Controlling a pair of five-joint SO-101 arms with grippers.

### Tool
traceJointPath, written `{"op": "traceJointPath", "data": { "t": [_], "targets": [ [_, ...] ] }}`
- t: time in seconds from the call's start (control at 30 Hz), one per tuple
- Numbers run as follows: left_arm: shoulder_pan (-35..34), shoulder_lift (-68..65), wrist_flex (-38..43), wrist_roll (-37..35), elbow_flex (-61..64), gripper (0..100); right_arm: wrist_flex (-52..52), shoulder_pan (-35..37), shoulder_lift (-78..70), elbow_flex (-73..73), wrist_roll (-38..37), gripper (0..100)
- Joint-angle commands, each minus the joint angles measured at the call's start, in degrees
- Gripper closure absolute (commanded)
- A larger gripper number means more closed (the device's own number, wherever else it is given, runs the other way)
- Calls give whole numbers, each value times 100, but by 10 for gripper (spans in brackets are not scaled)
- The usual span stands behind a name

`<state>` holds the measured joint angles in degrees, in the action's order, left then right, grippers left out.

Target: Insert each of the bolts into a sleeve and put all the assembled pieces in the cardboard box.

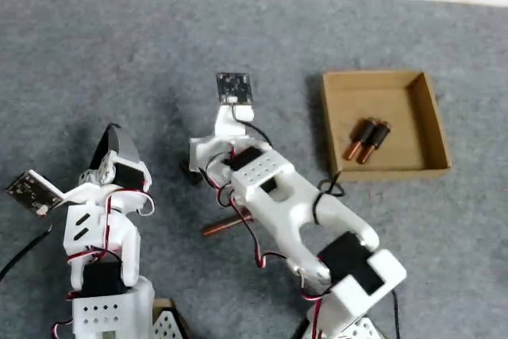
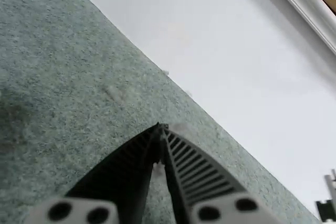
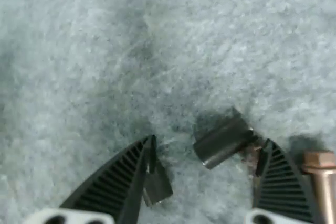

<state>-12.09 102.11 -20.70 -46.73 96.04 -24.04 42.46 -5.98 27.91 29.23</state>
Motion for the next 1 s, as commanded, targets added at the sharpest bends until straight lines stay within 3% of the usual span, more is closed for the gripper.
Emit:
{"op": "traceJointPath", "data": {
  "t": [0.0, 0.63, 0.97],
  "targets": [
    [-57, 13, 79, -26, 127, 994, -31, 119, -127, -277, 202, 717],
    [-57, 13, 79, -26, 127, 994, -48, 84, -251, -207, 202, 717],
    [-57, 13, 79, -26, 127, 994, -752, 22, -215, -180, 202, 717]
  ]
}}
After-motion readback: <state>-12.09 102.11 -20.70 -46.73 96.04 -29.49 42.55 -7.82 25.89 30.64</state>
